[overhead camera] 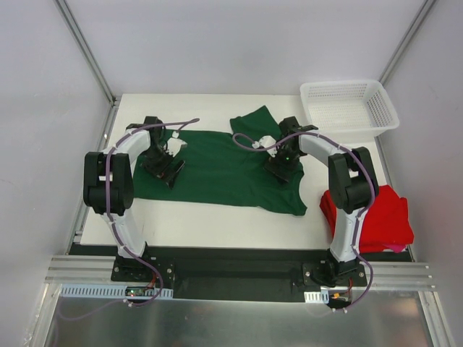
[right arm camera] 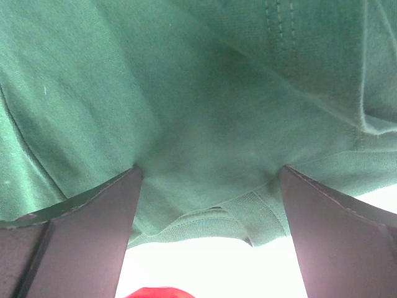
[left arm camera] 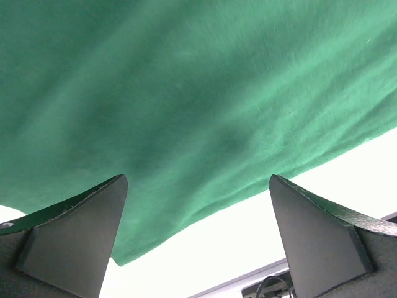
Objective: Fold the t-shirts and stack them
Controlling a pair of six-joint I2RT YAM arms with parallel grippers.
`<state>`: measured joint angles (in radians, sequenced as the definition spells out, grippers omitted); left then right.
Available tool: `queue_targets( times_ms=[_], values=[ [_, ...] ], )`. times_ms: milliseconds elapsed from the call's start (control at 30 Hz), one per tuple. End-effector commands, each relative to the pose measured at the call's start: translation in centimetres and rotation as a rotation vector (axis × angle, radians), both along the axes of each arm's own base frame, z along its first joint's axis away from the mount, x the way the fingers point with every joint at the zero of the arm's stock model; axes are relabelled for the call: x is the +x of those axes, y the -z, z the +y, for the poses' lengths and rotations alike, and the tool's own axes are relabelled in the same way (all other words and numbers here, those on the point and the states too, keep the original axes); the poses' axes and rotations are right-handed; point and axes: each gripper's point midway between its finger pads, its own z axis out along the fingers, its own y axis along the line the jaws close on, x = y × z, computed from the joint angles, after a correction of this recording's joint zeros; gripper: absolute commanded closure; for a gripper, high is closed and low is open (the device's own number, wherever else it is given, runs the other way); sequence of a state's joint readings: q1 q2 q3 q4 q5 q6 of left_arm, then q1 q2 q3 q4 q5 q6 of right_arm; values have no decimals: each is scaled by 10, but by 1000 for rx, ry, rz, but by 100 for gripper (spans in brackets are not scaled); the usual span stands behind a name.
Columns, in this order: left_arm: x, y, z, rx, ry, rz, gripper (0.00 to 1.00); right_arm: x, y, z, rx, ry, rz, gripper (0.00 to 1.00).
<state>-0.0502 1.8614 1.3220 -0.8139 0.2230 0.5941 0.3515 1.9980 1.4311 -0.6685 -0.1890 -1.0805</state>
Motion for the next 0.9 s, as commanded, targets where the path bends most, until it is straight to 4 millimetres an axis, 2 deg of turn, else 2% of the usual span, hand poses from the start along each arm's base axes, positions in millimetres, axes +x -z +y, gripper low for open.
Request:
queue_targets(
  times_ms=[0, 200, 467, 600, 867],
  values=[
    [0, -6, 6, 15, 21, -37, 1, 3, -23, 5, 9, -30, -26, 4],
    [27, -24, 11, 49, 29, -119, 1, 3, -25, 5, 9, -36, -29, 4],
    [49, -14, 12, 58, 48, -117, 1, -2, -27, 3, 2, -42, -24, 4],
    [49, -4, 12, 53, 56, -91, 1, -2, -30, 0, -5, -49, -32, 4],
    [29, 19, 16, 46, 60, -7, 1, 0, -30, -3, -26, -36, -41, 4]
  ],
)
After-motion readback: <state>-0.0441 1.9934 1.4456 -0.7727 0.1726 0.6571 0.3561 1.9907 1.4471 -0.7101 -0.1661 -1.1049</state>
